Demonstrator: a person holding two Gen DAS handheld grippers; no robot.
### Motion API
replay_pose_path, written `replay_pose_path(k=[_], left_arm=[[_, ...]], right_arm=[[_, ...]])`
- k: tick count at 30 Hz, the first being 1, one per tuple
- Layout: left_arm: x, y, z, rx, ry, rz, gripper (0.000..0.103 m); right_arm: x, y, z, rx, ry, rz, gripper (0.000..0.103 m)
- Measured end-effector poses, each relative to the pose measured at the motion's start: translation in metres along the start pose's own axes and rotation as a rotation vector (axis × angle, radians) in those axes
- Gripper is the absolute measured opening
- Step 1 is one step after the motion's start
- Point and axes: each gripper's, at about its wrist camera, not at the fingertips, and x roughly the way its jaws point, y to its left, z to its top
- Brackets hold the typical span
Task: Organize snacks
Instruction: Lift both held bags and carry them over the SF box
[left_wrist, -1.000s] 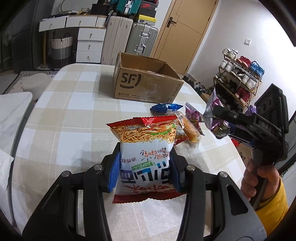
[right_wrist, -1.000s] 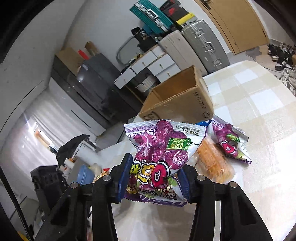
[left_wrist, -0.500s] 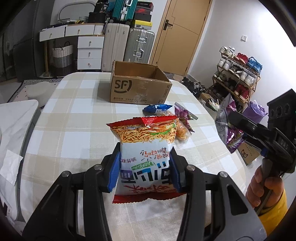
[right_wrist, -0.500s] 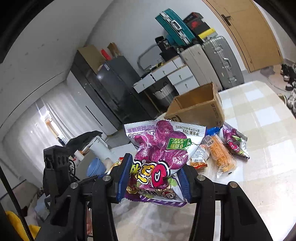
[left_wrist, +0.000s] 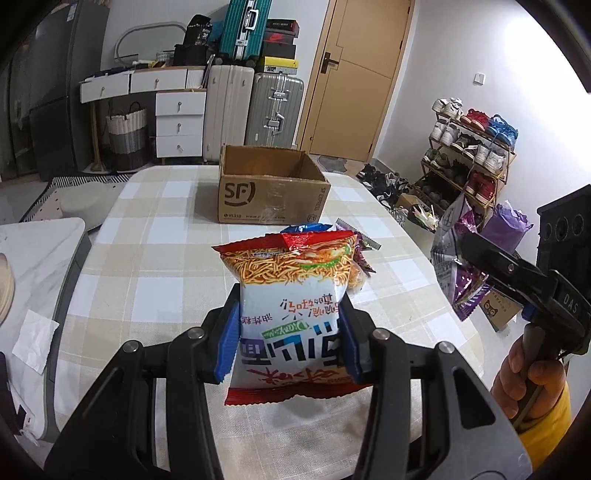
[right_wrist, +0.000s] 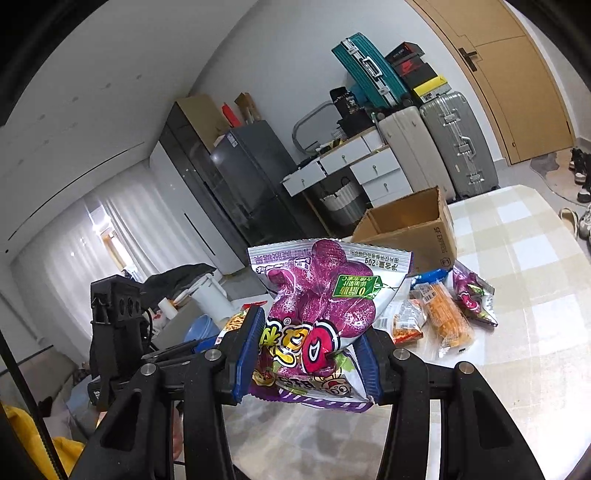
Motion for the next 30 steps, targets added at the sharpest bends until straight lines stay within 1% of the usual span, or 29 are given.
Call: replay_pose_path(k=[5,9,16,18,20,24,30], left_arm=[[-0.010,-0.002,0.006,0.003,-0.018,0.005,0.043],[-0.017,-0.004,0.016,0.010,-0.030,0.010,0.043],[-0.028,0.001,0.039,0.014,-0.068,0.002,0.043],[-0.031,0.002,0.046,0.014,-0.075,0.012,0.043],[-0.034,0.005,0.054,0.016,-0.087,0.025,0.043],[-0.036,0.010,0.074,0.008,-0.114,0.033,0.043],[-0.022,0.020,0.106,-0.009,-0.111,0.027,0.043]], right_arm=[[-0.004,0.009,0.008,-0.029,-0.024,0.007,0.048],[-0.002,0.018,0.022,-0.055,-0.027,0.006,0.048],[0.000,0.023,0.057,-0.052,-0.049,0.025,0.048],[0.002,0.023,0.068,-0.057,-0.052,0.023,0.048],[0.004,0.021,0.077,-0.056,-0.045,0.032,0.048],[0.011,0.018,0.093,-0.074,-0.030,0.012,0.048],[0.030,0.010,0.119,-0.108,-0.023,-0.012,0.048]])
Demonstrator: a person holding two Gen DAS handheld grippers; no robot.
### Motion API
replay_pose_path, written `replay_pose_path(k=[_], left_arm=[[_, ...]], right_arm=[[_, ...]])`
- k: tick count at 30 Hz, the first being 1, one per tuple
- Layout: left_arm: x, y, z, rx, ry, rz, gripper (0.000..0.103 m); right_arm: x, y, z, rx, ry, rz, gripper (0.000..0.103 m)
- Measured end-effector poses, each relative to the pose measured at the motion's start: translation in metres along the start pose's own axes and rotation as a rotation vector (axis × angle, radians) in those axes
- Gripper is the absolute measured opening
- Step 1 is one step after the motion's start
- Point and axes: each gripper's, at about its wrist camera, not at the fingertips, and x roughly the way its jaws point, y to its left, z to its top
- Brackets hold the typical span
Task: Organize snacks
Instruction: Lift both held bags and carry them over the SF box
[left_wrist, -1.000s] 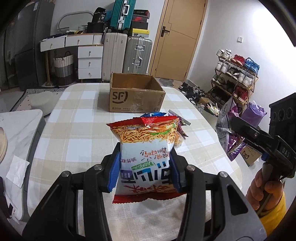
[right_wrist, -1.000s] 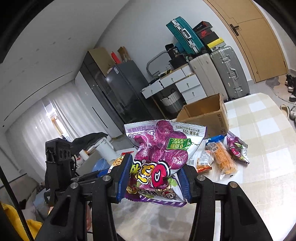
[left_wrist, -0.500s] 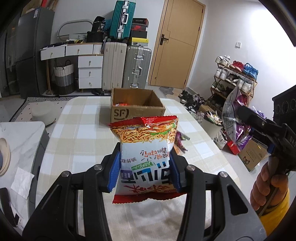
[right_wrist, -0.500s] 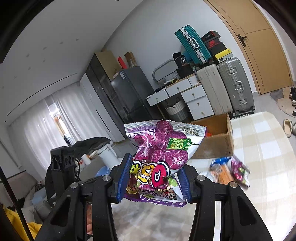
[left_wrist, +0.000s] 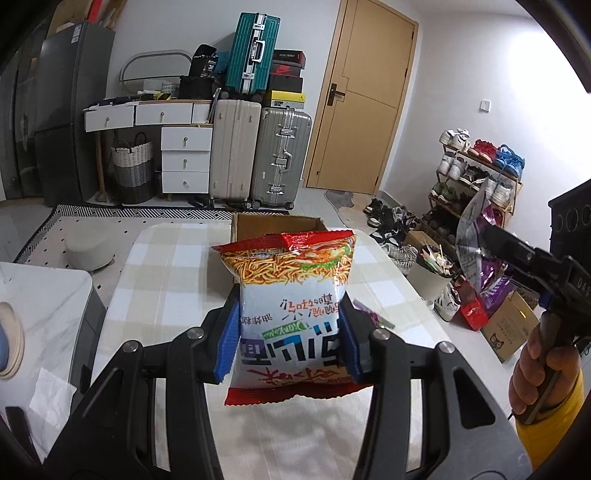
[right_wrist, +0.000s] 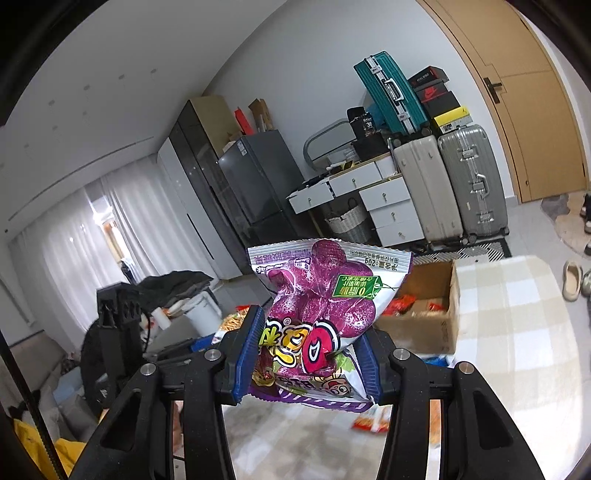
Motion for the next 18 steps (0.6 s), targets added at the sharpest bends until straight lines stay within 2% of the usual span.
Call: replay_pose_path(k=[6,18], left_arm=[[0.036,0.010,0.035,-0.026,0.006,-0.009,0.043],[0.132,0.014,0.091,0.005,0.079,0.050,0.043]], right_arm=[[0.033,-0.019,0.020,0.012,0.019,-0.011,0.048],[0.102,-0.054,0.057,0.038,0.092,-0.041,0.048]])
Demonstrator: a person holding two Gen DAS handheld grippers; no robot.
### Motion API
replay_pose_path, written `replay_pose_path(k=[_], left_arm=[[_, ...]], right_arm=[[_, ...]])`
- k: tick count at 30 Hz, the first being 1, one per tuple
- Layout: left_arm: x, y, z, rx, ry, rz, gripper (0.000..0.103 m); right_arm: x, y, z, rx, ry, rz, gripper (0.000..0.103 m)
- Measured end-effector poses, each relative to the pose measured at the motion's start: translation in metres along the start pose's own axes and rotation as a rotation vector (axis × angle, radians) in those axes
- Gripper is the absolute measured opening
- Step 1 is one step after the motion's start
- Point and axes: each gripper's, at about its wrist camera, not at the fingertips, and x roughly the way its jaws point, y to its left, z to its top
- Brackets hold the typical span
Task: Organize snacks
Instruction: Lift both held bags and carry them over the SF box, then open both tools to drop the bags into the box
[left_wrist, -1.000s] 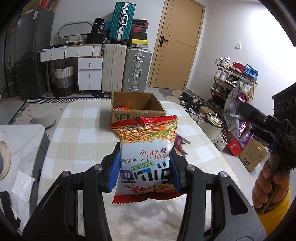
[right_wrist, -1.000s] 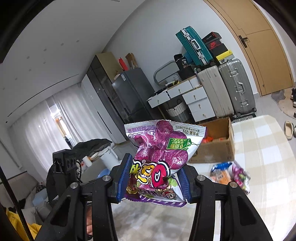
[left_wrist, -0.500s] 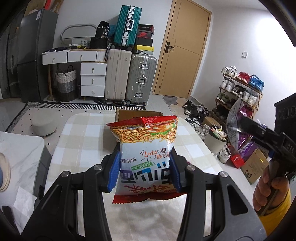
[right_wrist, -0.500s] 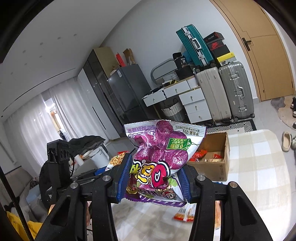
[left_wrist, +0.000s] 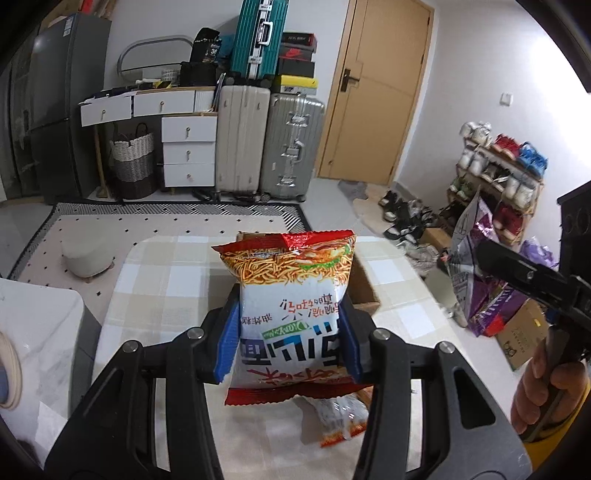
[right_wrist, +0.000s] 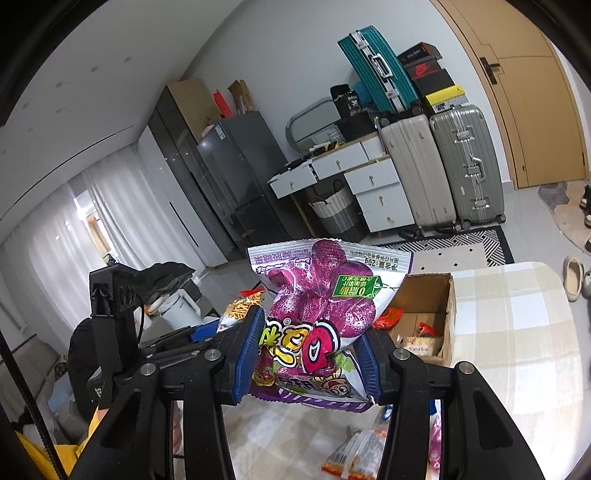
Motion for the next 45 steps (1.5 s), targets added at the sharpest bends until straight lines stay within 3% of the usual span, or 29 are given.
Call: replay_pose_path(k=[7,12,17,33,42,45], left_arm=[[0.065,-0.002,0.026,0.034,0.065,0.040,0.043],[0.118,0.001,0.043,0.010,0.122,-0.001,0.043],[0.169,0.002,0.055,0.019,0.166,0.019,0.043],[0.295,0.003,0.062,-0.002,0.265,0.022,0.043],[0.336,0.012,0.048,-0.006,0.305,0.036,0.044],[0.346,0.015,0.046,-0.004,0.315,0.049,0.050]], right_arm=[[0.038,-0.026,0.017,0.027,0.032,-0.022,0.048],[0.064,-0.049,0.022,0.050,0.064,-0.051,0.048],[0.087,-0.065,0.025,0.056,0.099,-0.070,0.048],[0.145,-0.118,0.020,0.093,0.189,-0.126,0.048],[0.175,-0.136,0.014,0.097,0.246,-0.155,0.048],[0.184,-0.141,0.012,0.094,0.265,-0.172,0.048]])
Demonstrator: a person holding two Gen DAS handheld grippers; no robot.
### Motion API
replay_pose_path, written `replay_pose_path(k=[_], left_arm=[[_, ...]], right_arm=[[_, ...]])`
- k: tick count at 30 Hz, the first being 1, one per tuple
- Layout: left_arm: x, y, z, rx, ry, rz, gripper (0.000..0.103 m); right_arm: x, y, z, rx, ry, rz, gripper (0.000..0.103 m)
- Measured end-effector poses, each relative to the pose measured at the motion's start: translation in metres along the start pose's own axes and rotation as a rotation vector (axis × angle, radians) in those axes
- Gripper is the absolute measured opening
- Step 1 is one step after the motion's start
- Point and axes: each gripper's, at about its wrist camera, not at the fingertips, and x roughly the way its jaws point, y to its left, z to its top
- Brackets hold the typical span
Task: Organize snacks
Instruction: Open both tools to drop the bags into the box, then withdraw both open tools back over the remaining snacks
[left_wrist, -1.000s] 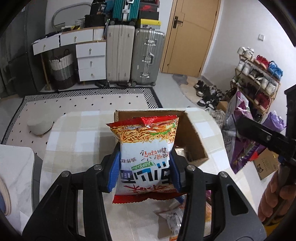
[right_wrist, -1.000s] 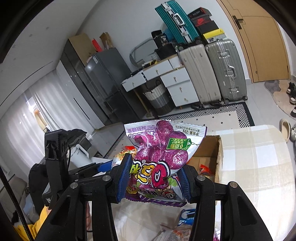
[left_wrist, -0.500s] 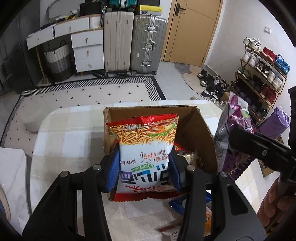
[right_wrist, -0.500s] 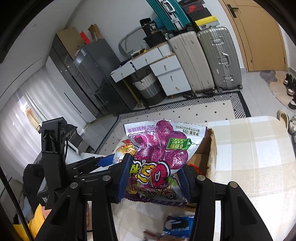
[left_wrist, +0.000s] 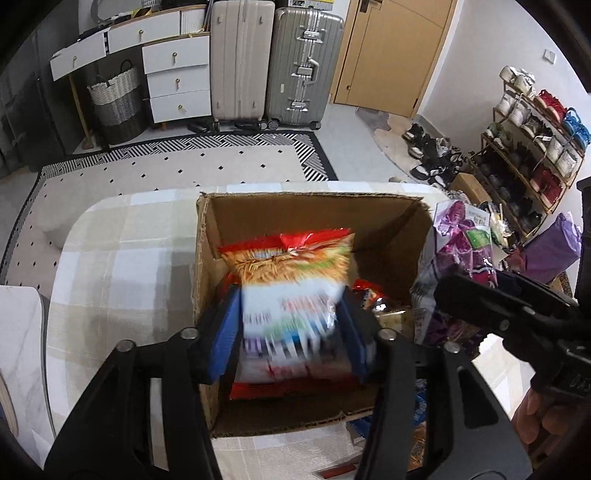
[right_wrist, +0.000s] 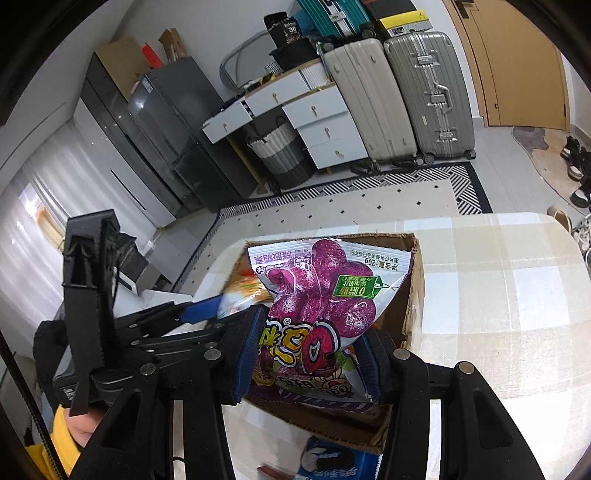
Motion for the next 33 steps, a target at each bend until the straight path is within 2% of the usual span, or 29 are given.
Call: replay_pose_path(k=[3,6,10,19,22,25,33], left_arm=[[0.006,0.004,0.001,-0.004,-0.004,-0.003,0.052],[0.001,0.010,-0.003,-0.017,-0.014,-0.006,0.061],[-0.009,0.013,-0.009,-0.034,-0.027,-0.006,0.066],[-0.050,0.019,-0.036,-0.030,-0.047,0.014,0.068],[-0.063,0.016,-0.044,-0.026,-0.055,0.035,0.070],[-0.078,0.015,-0.052,-0.030,-0.062,0.040,0.075],[-0.132,0.003,-0.075,-0.022,-0.102,0.067,0.075]], right_arm=[[0.005,0.003,0.000,-0.014,0.009,-0.009,0.048],[0.008,0.004,0.000,-0.015,0.012,-0.010,0.048],[0.011,0.003,-0.001,-0.012,0.023,-0.013,0.048],[0.016,0.007,0.000,-0.029,0.013,-0.043,0.050],[0.014,0.009,-0.001,-0.039,0.010,-0.086,0.055],[0.003,0.015,-0.001,-0.052,-0.013,-0.076,0.055],[-0.059,0.052,-0.007,-0.112,-0.120,-0.059,0.056]])
